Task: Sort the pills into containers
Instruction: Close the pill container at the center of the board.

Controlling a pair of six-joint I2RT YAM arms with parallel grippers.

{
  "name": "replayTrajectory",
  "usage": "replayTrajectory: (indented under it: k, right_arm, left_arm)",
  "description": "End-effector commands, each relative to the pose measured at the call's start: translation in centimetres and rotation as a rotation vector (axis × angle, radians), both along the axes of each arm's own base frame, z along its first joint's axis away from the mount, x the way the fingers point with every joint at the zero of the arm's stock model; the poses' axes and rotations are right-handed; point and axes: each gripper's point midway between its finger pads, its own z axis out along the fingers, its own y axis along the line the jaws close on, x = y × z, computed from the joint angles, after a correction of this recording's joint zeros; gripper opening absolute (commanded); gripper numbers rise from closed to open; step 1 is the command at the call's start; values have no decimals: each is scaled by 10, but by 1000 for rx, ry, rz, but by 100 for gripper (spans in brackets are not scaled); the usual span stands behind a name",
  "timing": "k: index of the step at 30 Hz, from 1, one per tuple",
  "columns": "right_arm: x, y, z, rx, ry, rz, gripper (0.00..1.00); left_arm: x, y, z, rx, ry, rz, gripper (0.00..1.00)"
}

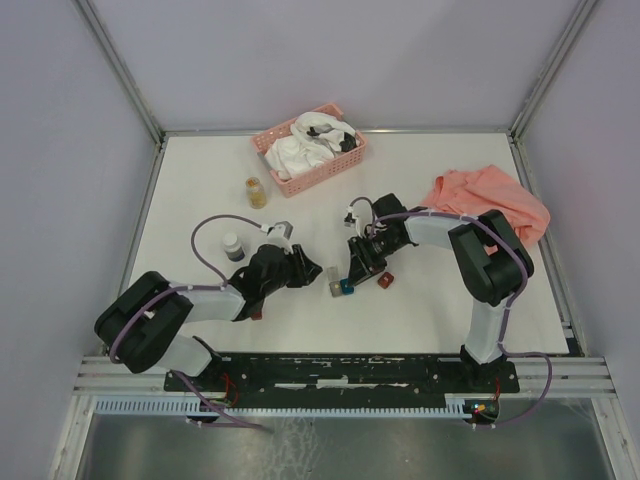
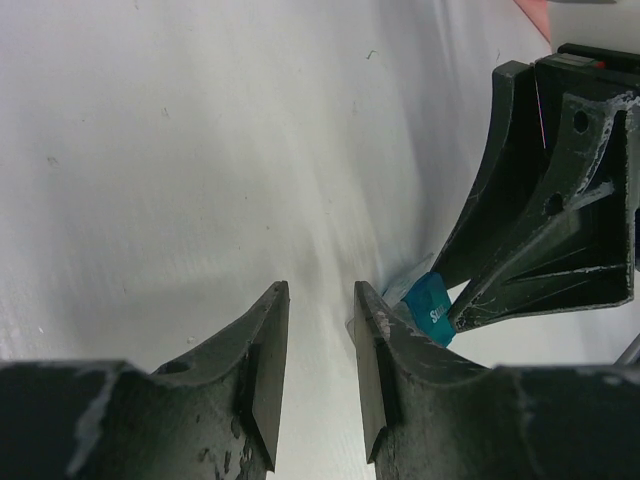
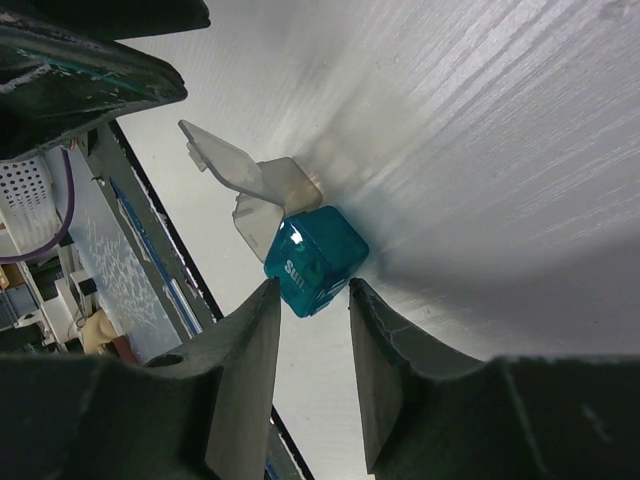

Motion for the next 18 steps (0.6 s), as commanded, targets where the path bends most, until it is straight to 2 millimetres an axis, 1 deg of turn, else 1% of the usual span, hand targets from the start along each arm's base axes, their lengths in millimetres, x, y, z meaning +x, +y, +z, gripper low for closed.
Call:
replayTrajectory:
  k: [1, 9, 15, 18]
  right_arm:
    - [4, 10, 4, 5, -15, 8, 41]
    - [7, 8, -2, -35, -22, -11, 35]
    - [10, 6, -5, -57, -34, -21, 34]
    - [11, 6, -2, -54, -40, -18, 33]
  left_arm:
    - [14, -19, 26, -57, -84, -42, 39]
    - [8, -25, 31, -92, -119, -96, 39]
    - [4, -31, 38, -116, -140, -137, 39]
    - [8, -23, 36, -89, -137, -90, 39]
